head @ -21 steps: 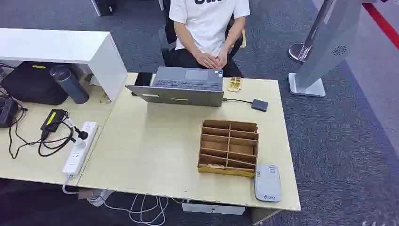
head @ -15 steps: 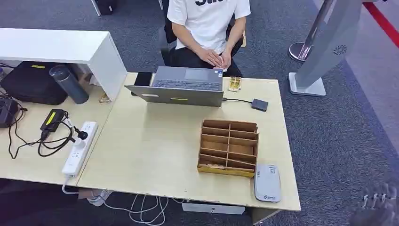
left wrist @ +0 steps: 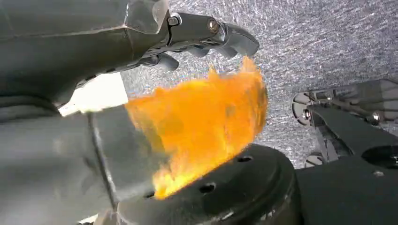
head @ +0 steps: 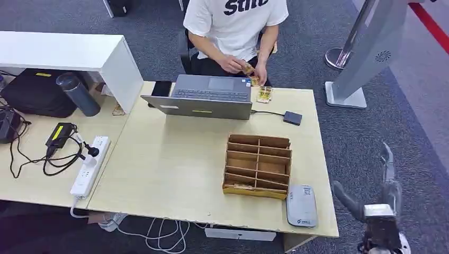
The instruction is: Pass the card to the sensor for recognition and then transmit it.
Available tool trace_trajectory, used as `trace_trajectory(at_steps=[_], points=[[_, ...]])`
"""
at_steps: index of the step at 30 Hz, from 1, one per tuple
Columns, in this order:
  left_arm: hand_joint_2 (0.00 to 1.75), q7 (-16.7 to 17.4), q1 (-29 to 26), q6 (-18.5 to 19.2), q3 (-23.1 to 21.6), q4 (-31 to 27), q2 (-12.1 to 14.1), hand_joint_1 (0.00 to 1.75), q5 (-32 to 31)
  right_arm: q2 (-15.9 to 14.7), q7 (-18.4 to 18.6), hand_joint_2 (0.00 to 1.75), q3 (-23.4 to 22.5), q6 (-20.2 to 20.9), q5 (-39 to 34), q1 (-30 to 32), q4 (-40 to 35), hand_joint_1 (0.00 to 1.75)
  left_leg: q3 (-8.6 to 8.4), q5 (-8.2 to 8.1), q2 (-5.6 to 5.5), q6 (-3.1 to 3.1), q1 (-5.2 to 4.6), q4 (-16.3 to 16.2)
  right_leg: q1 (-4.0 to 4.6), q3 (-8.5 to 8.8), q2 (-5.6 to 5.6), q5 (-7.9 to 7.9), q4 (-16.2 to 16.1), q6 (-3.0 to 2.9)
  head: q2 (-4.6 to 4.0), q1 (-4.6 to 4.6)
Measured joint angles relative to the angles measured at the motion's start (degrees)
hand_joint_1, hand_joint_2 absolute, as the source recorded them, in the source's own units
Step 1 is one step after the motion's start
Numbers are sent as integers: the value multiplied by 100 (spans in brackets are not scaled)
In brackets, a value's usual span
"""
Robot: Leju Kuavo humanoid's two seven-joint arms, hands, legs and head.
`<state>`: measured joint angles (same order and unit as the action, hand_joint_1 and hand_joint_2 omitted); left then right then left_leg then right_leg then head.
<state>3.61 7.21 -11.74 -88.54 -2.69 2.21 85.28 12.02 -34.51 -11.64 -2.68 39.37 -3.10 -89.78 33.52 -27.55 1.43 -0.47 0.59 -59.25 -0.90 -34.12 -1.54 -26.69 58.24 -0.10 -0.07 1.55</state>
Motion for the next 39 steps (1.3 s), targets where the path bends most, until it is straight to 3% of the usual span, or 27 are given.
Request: trace_trajectory(at_steps=[5,11,16,24,25,26,27,39], points=[[175,-9,7,0,-9,0,4,0,-305,-57,738,175,1339,-973,1549,-292,-304,0,0,5,3,-6,2,1,0,-2,4,3,3,-5,0,2],[175,-76,49,0,-13,0,17,0,-861,-118,1955,175,2762,-1072,2590,-1635,284,0,-1,20,6,-14,2,1,2,-9,6,13,6,-14,0,0],[175,-131,73,0,-13,0,42,0,-1252,-118,2551,175,3260,-1068,3025,-2740,1401,0,4,27,0,-14,3,0,3,-9,0,21,8,-22,0,2],[175,-88,99,0,-13,0,66,0,-1604,-26,3009,175,3387,-1323,3581,-3854,3203,0,8,27,-7,-14,3,0,4,-12,-4,21,8,-22,0,0],[175,-74,99,0,-13,0,66,0,-1619,-11,3021,175,3389,-1339,3595,-3942,3357,24,8,27,-7,-15,3,0,4,-12,-4,21,8,-22,0,0],[175,-74,99,0,-15,0,66,0,-1630,4,3027,175,3389,-1354,3621,-4006,3501,161,8,27,-7,-15,3,0,4,-12,-4,21,7,-22,0,-2],[175,-74,99,0,-13,0,66,0,-1637,19,3036,175,3389,-1365,3630,-4057,3624,173,9,27,-7,-15,3,0,4,-13,-4,20,8,-22,0,0],[175,-74,101,0,-15,0,66,0,-1665,225,2907,175,3275,-1479,3737,-4179,4078,175,10,26,-7,-15,4,0,5,-15,-3,20,7,-22,0,0]])
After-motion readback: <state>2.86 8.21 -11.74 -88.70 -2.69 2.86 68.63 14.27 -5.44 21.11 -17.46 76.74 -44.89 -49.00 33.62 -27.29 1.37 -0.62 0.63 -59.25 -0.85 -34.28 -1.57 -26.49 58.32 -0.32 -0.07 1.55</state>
